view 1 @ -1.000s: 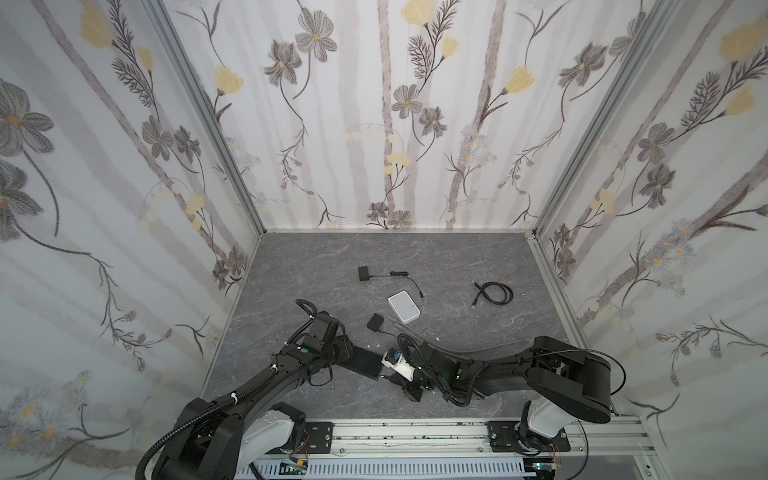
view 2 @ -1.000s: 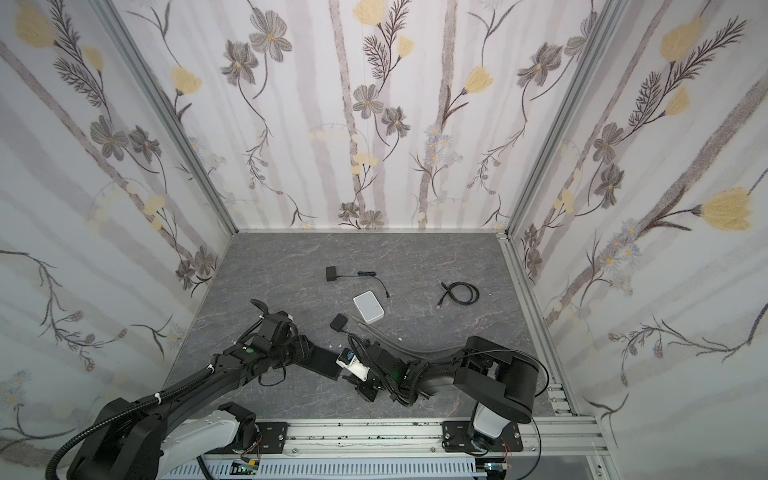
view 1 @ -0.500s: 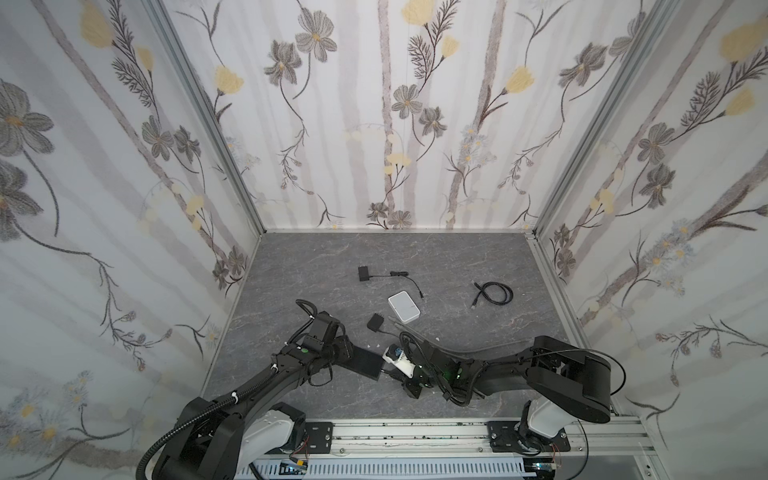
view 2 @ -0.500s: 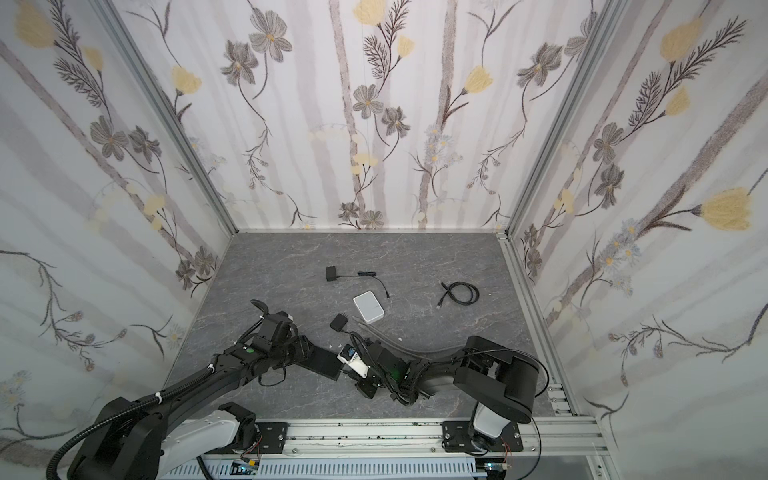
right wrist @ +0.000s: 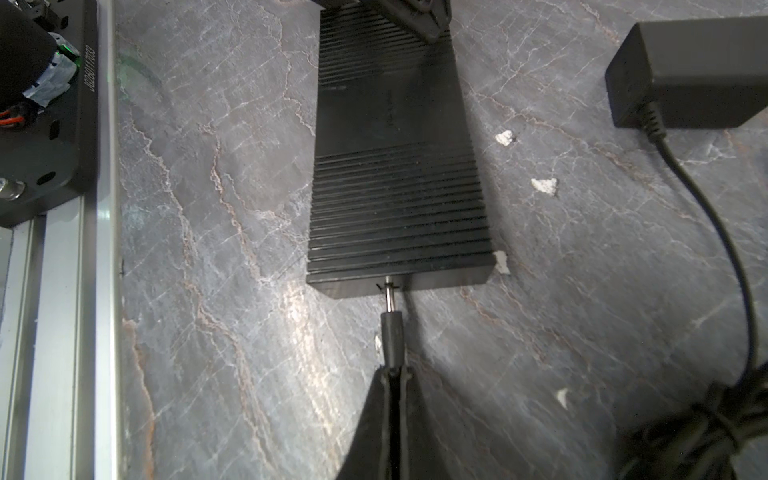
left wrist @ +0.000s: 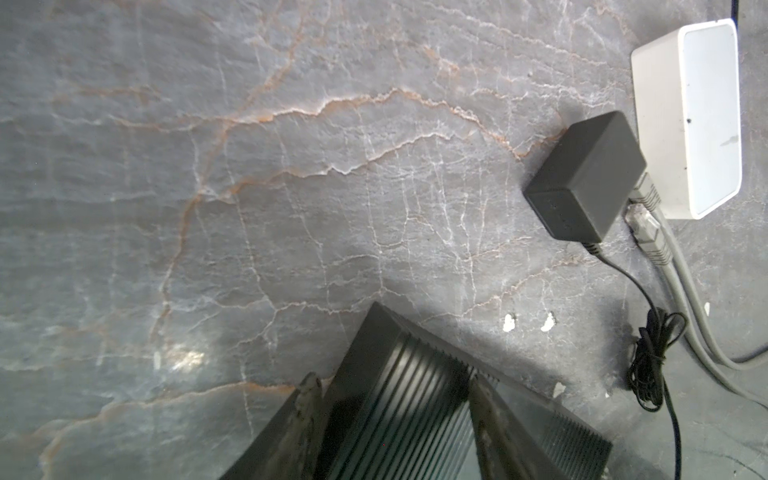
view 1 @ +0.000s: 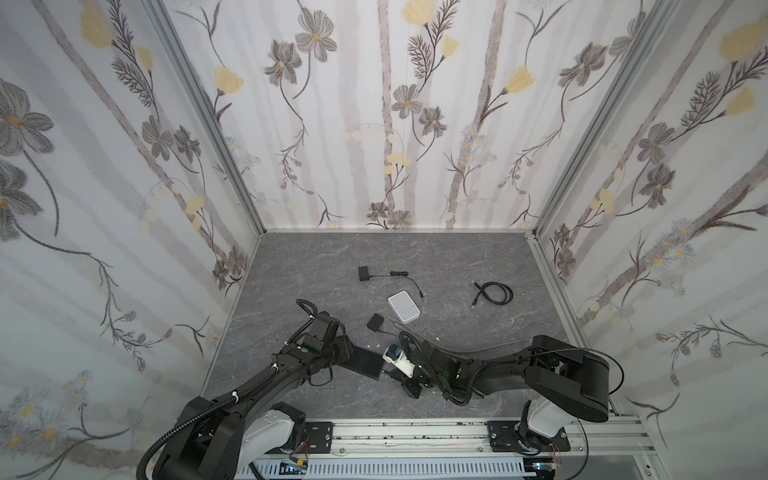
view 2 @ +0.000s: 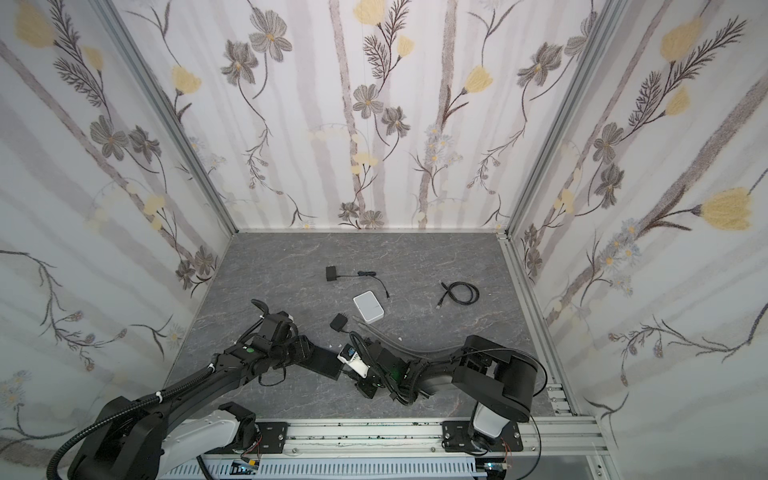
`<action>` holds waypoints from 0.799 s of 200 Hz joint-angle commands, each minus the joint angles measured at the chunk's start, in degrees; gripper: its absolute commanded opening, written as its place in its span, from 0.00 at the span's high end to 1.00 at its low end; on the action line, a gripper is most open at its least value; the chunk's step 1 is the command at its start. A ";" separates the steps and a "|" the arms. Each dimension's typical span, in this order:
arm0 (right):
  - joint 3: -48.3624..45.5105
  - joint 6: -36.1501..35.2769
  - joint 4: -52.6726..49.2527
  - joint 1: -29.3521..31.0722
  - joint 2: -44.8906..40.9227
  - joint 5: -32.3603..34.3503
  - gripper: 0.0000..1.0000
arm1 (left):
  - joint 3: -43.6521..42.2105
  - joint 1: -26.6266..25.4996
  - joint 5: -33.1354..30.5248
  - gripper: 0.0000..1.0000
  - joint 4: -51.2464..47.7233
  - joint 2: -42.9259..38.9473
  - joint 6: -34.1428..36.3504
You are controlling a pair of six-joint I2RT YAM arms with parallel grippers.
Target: Insert the plug into the switch port
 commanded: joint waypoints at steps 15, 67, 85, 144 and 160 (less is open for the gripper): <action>0.58 0.74 3.42 0.09 0.40 -0.31 1.00 | -0.11 0.03 0.50 0.42 0.64 0.12 -0.10; 1.05 0.65 3.48 0.12 0.31 -0.57 1.00 | 0.16 0.05 0.86 0.41 0.75 0.92 0.12; 0.78 0.65 3.97 0.11 -0.10 -0.76 1.00 | 0.24 0.03 0.96 0.42 0.76 1.02 0.08; -0.02 0.57 5.09 0.13 -1.42 0.58 1.00 | 0.15 -0.04 1.69 0.41 1.09 1.18 0.39; 0.34 0.56 5.03 0.14 -1.13 0.58 1.00 | 0.16 -0.03 1.74 0.41 1.09 1.35 0.43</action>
